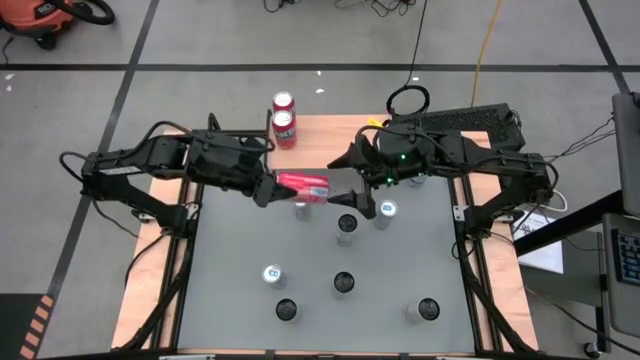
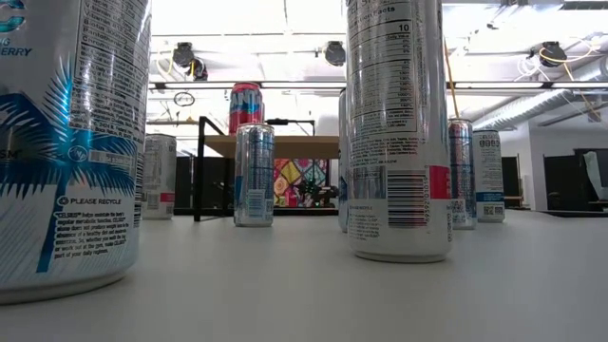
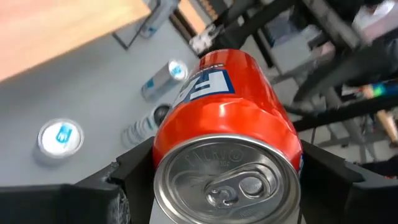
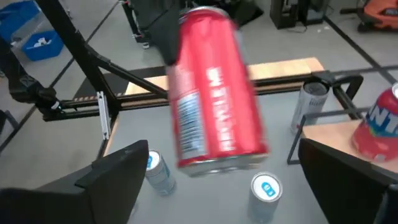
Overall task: Place canned beverage on shelf
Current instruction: Put the red soda can on the shelf aligned with the other red soda cans
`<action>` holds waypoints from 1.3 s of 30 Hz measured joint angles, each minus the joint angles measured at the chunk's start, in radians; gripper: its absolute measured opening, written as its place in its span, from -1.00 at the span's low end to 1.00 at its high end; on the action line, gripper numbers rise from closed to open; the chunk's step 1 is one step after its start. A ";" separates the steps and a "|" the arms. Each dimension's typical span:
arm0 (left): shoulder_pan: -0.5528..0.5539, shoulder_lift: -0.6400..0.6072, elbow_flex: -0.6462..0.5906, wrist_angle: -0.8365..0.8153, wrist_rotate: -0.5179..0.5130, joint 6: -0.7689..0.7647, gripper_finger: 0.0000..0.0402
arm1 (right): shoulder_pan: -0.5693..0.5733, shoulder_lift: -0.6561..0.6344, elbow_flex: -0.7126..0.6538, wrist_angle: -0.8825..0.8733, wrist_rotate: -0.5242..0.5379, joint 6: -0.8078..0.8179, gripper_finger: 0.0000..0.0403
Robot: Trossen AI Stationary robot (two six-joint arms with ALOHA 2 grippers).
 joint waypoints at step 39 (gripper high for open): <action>0.021 0.000 0.000 0.208 0.005 0.052 0.46 | -0.001 0.000 0.001 0.142 -0.013 -0.004 0.49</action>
